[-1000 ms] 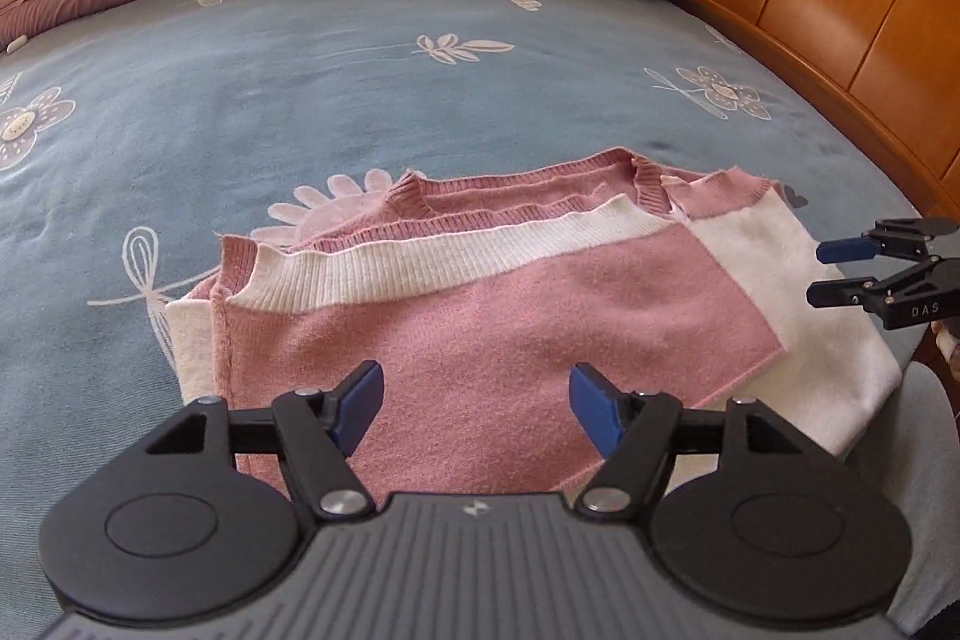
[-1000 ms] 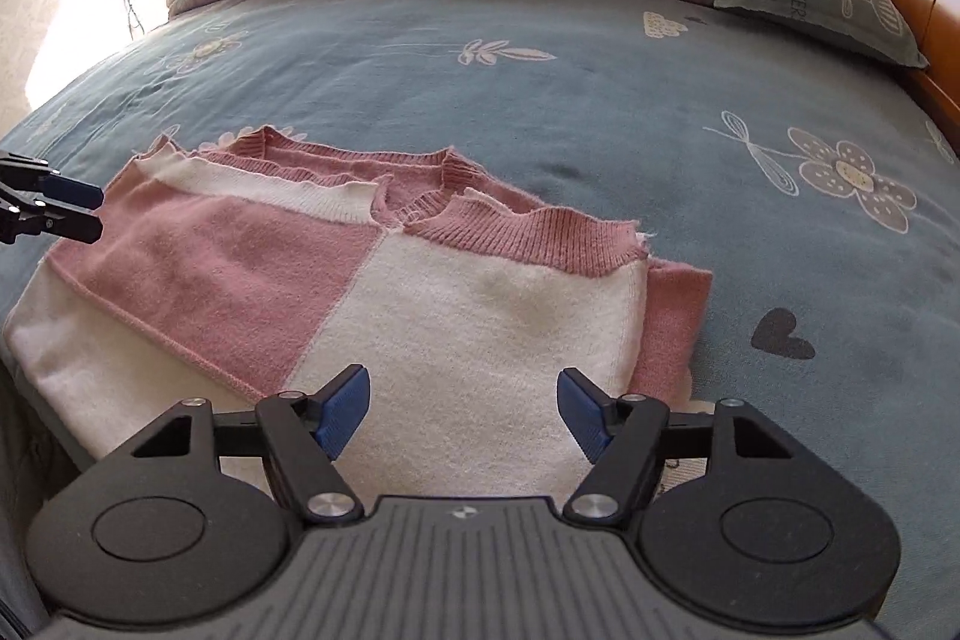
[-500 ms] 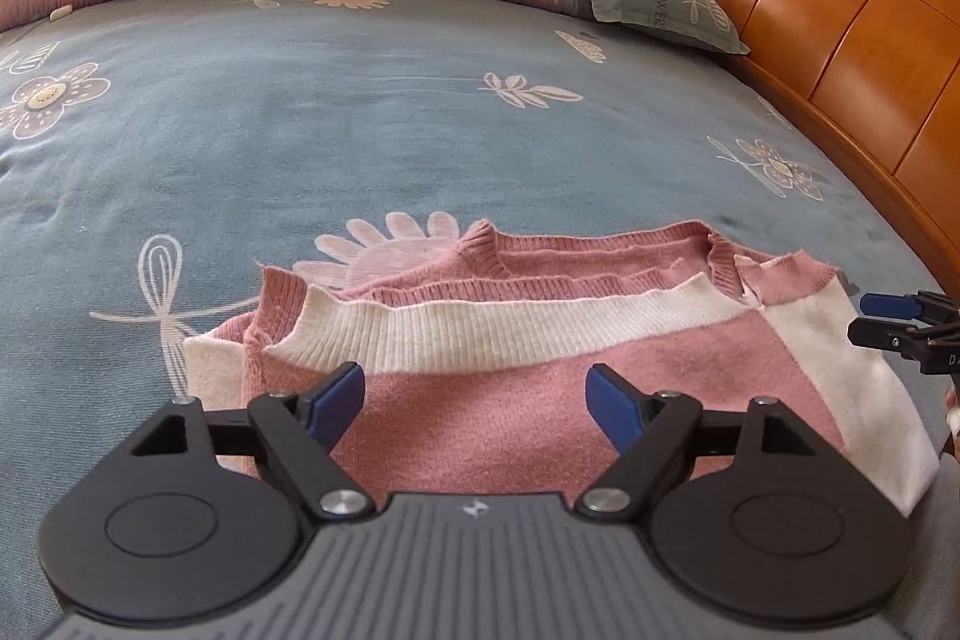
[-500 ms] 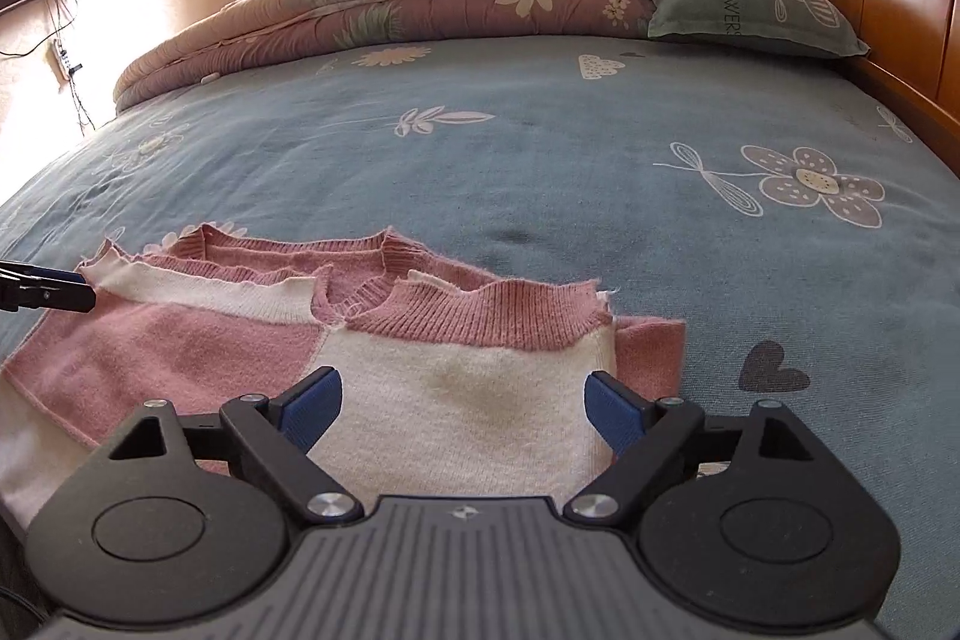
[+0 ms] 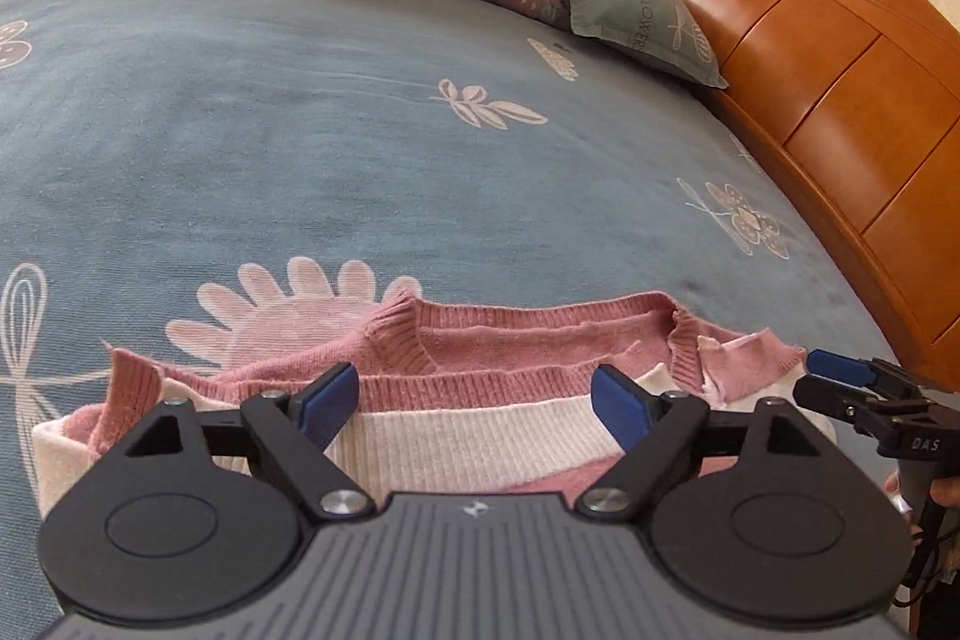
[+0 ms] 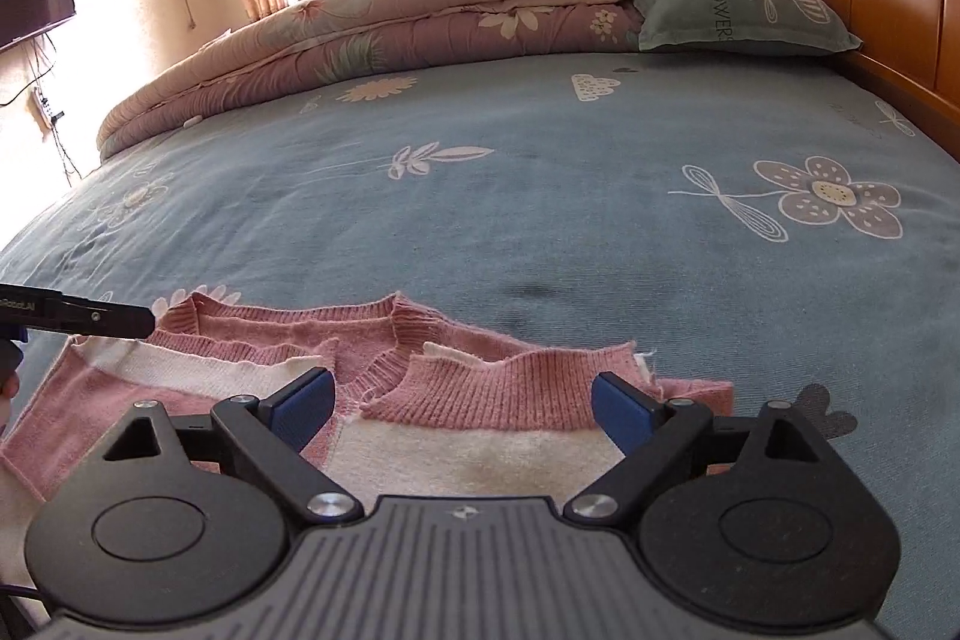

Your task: Fold clothes

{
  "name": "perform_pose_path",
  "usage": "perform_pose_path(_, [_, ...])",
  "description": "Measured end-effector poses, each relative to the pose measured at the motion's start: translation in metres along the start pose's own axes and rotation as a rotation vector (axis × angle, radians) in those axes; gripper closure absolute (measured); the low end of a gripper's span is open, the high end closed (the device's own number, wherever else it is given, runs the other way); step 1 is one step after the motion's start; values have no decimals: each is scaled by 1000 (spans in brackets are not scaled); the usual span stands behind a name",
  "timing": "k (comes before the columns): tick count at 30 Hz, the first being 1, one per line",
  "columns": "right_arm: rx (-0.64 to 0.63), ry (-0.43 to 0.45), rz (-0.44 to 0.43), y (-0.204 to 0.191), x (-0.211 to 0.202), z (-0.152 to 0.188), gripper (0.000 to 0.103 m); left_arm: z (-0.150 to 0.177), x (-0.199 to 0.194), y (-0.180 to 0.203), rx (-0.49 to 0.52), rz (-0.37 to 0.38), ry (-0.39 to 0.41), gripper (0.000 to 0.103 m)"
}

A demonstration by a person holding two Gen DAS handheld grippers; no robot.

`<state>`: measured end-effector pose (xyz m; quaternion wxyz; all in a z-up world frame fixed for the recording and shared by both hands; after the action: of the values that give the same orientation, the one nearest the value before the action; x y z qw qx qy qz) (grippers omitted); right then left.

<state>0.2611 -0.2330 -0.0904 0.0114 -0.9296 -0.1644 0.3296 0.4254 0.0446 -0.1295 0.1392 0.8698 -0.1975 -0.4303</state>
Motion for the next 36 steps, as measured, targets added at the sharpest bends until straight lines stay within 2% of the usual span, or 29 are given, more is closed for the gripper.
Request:
perform_pose_path(3, [-25,-28,-13,-6,8,5,8,-2,14,-7,-16,6,16,18])
perform_pose_path(5, [-49,-59,-18,-9,14,13,8,-5,15,-8,-23,23,22,13])
perform_pose_path(9, [-70,-81,-8,-13,18,20,8,-5,8,-2,-10,18,26,14])
perform_pose_path(12, [-98,-47,-39,-22,13,11,7,-5,-5,8,-10,59,45,13])
perform_pose_path(15, [-152,-14,-80,-35,19,-4,2,-3,2,8,-29,85,22,13])
perform_pose_path(16, [-165,-13,-93,-39,25,-8,2,-2,7,6,-43,70,9,13])
perform_pose_path(22, [-206,-68,-190,-55,71,-21,2,-1,15,-5,-114,92,10,13])
perform_pose_path(25, [-213,-121,-173,-56,94,-14,0,0,15,-5,-104,101,13,12])
perform_pose_path(31, [-235,-124,-155,-60,101,-14,0,-2,20,-7,-124,124,28,11])
perform_pose_path(36, [-219,-112,-146,-61,92,-17,0,-4,17,-1,-110,98,13,10])
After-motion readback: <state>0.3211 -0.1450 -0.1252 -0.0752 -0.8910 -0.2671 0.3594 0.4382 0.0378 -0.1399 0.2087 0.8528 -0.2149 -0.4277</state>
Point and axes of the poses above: each gripper's, at about its wrist camera, not at the fingertips, and x roughly the way its jaws point, y to its right, z to its underside, the point moved 3 cm from there along x, roughly the way its jaws point, and after that the axes turned 4 degrees about -x, right-handed, at the moved point
